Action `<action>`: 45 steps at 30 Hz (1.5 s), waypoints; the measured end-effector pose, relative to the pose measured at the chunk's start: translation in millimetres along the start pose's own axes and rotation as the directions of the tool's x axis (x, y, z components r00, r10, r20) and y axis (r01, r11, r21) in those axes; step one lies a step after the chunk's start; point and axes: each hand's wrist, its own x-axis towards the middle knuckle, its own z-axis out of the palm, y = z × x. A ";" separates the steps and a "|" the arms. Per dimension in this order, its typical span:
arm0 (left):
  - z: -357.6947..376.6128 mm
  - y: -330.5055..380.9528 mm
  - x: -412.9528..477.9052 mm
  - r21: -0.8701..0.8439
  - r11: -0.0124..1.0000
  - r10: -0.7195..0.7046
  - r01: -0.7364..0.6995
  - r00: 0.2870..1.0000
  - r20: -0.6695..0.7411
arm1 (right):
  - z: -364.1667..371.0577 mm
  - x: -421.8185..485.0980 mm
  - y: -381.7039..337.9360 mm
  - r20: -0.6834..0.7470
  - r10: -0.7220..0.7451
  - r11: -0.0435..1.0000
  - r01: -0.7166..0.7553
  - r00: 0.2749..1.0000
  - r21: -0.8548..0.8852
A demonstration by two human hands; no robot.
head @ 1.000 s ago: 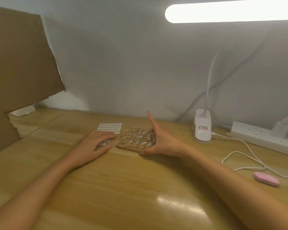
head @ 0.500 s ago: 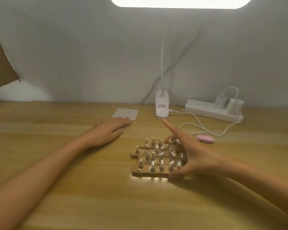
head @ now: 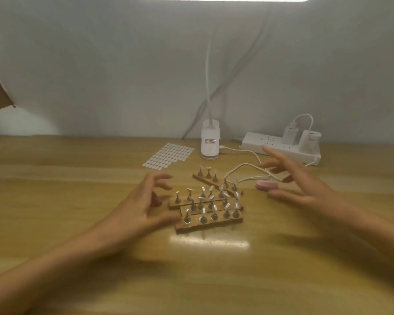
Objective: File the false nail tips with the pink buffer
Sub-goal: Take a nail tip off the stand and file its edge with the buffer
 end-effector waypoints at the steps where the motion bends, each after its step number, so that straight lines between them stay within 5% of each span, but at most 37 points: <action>1: 5.3 0.2 -4.4 0.103 0.994 0.015 -0.019 0.999 0.035 | -3.7 1.4 6.3 -0.012 0.032 0.999 -0.032 0.999 -0.006; 5: 22.0 6.5 11.9 0.231 0.971 0.057 -0.059 0.998 0.016 | 0.1 7.6 21.1 0.066 0.004 0.975 0.011 0.998 -0.223; 15: 34.6 8.6 54.2 0.014 0.996 0.092 -0.091 0.973 -0.213 | 14.1 10.1 25.8 -0.062 0.001 0.997 -0.006 0.998 -0.078; 32: 26.3 12.0 32.0 -0.092 0.987 0.137 -0.134 0.990 0.036 | 7.8 -5.8 5.0 -0.239 0.068 0.976 -0.015 0.969 0.216; 35: 32.3 14.1 30.2 -0.116 0.977 0.176 -0.176 0.984 -0.013 | 9.8 -7.9 2.0 -0.225 0.146 0.890 -0.029 0.963 0.455; 38: 31.1 13.9 30.9 -0.131 0.977 0.166 -0.170 0.985 -0.043 | 16.5 -8.2 -1.3 -0.090 0.259 0.663 -0.109 0.962 0.741; 40: 29.9 14.7 31.3 -0.151 0.975 0.162 -0.165 0.986 -0.034 | 20.5 -8.6 -4.7 -0.014 0.282 0.604 -0.166 0.959 0.780; 45: 29.2 14.9 33.3 -0.206 0.966 0.159 -0.157 0.987 -0.006 | 30.2 -11.5 -13.7 -0.060 0.228 0.785 -0.147 0.972 0.602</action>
